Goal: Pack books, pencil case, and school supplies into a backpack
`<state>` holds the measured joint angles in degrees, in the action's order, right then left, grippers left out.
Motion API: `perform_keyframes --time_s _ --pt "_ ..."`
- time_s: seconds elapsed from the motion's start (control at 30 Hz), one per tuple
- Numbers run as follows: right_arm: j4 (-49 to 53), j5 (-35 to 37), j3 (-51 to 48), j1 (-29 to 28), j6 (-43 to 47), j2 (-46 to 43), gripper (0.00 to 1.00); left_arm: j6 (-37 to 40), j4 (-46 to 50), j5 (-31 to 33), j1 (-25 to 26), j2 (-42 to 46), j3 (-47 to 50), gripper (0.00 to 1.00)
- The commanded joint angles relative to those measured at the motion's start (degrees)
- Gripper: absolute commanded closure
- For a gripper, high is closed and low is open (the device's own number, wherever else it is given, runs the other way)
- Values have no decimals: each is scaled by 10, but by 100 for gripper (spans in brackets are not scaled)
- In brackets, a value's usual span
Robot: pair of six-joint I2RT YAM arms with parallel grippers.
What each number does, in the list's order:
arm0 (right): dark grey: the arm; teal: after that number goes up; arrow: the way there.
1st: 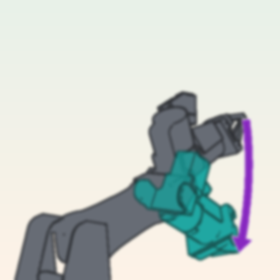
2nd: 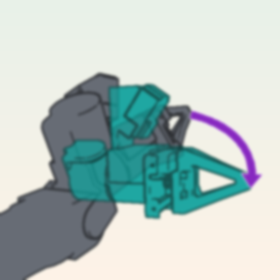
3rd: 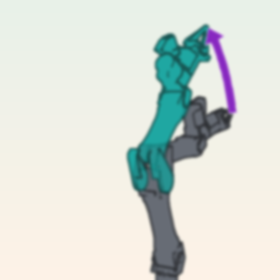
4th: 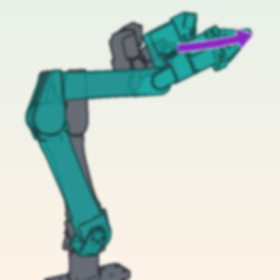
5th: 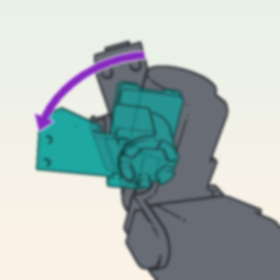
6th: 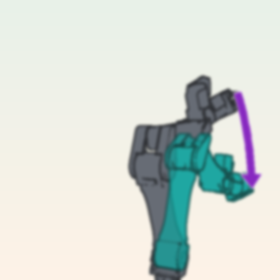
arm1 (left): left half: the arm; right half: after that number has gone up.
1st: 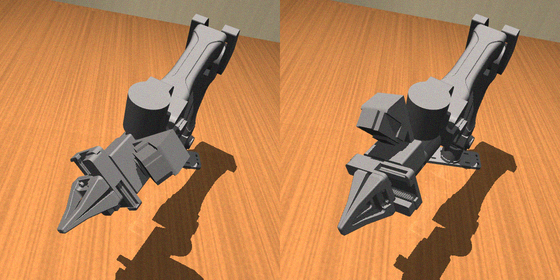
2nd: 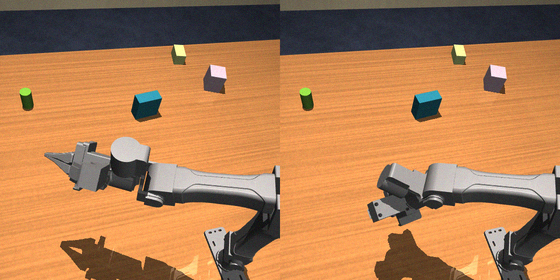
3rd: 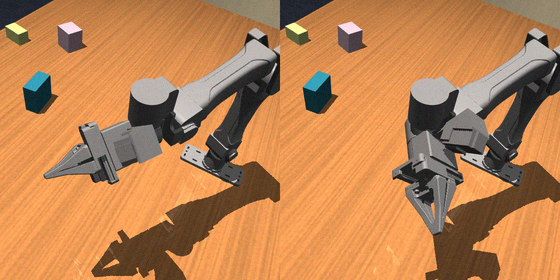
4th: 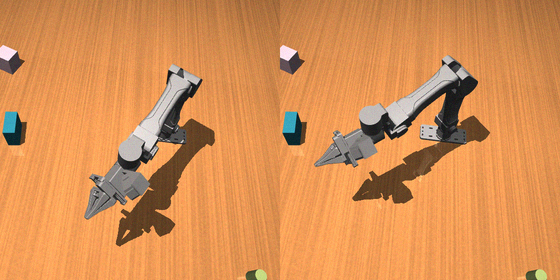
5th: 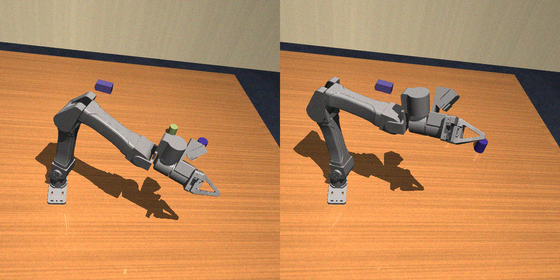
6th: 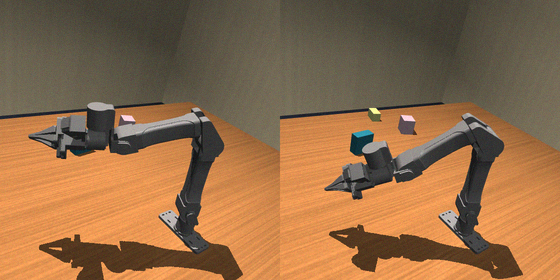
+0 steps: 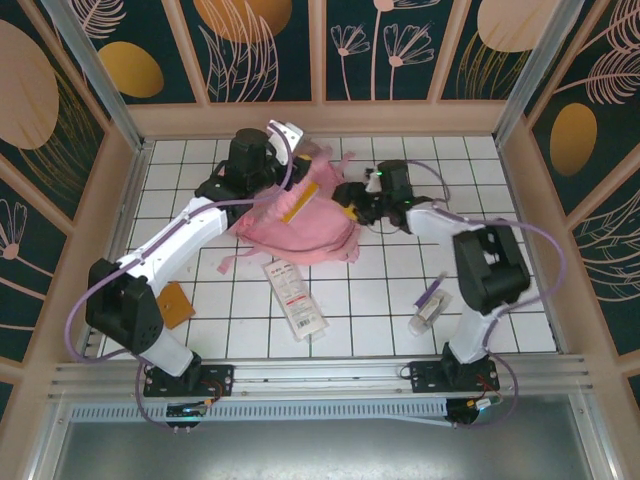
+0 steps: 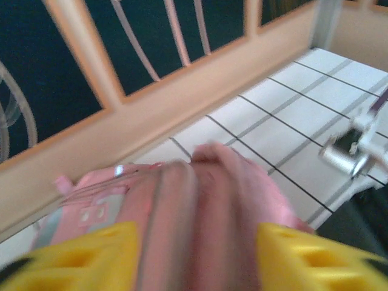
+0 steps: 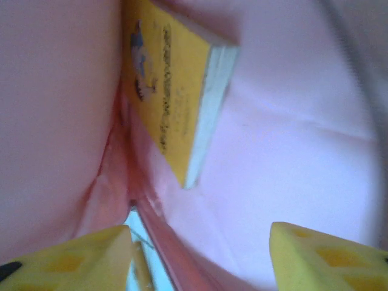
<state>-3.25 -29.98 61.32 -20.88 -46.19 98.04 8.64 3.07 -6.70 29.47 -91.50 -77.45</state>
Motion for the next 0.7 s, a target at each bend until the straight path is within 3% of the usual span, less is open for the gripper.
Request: perform_keyframes --time_s 0.0,0.07,0.1,0.13,0.3,0.43,0.53,0.6,0.67 --pt "133 181 -29 68 92 -101 28 21 -4 -158 2 -35 23 23" --pt "210 291 -42 97 93 -140 22 37 -39 -201 15 -30 51 23" --pt "251 341 -44 107 81 -155 15 49 -59 -206 23 -26 67 24" --pt "298 390 -45 116 69 -166 1 63 -74 -203 32 -25 81 24" --pt "446 398 -61 153 18 -190 1 157 5 -187 68 -51 84 24" --pt "520 366 -93 164 -38 -199 1 225 34 -216 97 -26 137 24" --pt "422 248 -119 153 57 -211 11 230 16 -193 98 5 187 23" --pt "348 124 -111 129 141 -184 13 220 22 -137 98 24 207 22" --pt "325 76 -72 89 190 -141 18 192 51 -89 85 46 214 24"
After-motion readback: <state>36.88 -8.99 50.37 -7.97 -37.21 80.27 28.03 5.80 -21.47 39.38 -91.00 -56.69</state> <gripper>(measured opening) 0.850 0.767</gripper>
